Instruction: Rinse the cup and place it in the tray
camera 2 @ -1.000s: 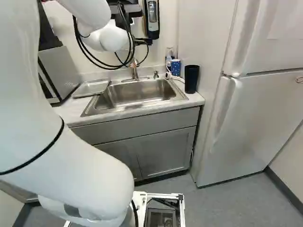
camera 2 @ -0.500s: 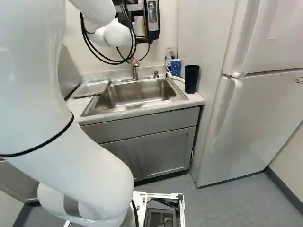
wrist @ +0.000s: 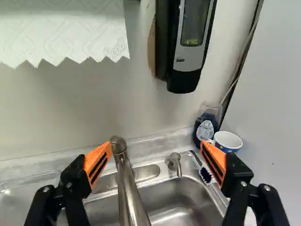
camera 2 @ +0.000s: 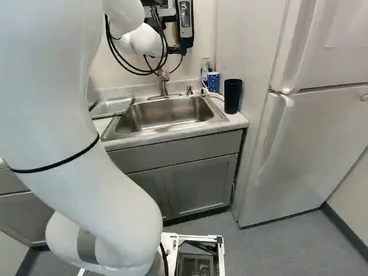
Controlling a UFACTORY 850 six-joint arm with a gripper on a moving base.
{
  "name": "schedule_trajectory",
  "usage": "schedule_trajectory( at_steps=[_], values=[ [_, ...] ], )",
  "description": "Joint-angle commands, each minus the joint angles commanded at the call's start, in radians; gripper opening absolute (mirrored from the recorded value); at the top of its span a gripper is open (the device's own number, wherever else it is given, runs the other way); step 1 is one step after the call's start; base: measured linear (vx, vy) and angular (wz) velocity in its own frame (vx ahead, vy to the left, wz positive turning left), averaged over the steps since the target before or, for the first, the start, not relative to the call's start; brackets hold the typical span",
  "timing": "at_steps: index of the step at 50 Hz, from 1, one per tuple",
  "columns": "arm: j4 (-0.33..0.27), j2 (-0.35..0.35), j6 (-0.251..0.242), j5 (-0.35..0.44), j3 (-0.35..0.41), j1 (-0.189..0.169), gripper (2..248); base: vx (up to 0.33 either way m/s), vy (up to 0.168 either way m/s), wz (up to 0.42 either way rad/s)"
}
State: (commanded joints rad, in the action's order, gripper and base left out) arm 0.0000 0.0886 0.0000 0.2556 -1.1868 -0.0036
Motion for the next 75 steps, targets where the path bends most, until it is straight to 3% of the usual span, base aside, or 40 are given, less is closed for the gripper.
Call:
schedule_trajectory(
  at_steps=[57, 75],
  values=[
    [0.000, 0.179, 0.000, -0.221, -0.195, 0.035, 247, 0.000, 0.000, 0.000],
    [0.000, 0.233, 0.000, -0.209, -0.258, 0.040, 247, 0.000, 0.000, 0.000]
  ],
)
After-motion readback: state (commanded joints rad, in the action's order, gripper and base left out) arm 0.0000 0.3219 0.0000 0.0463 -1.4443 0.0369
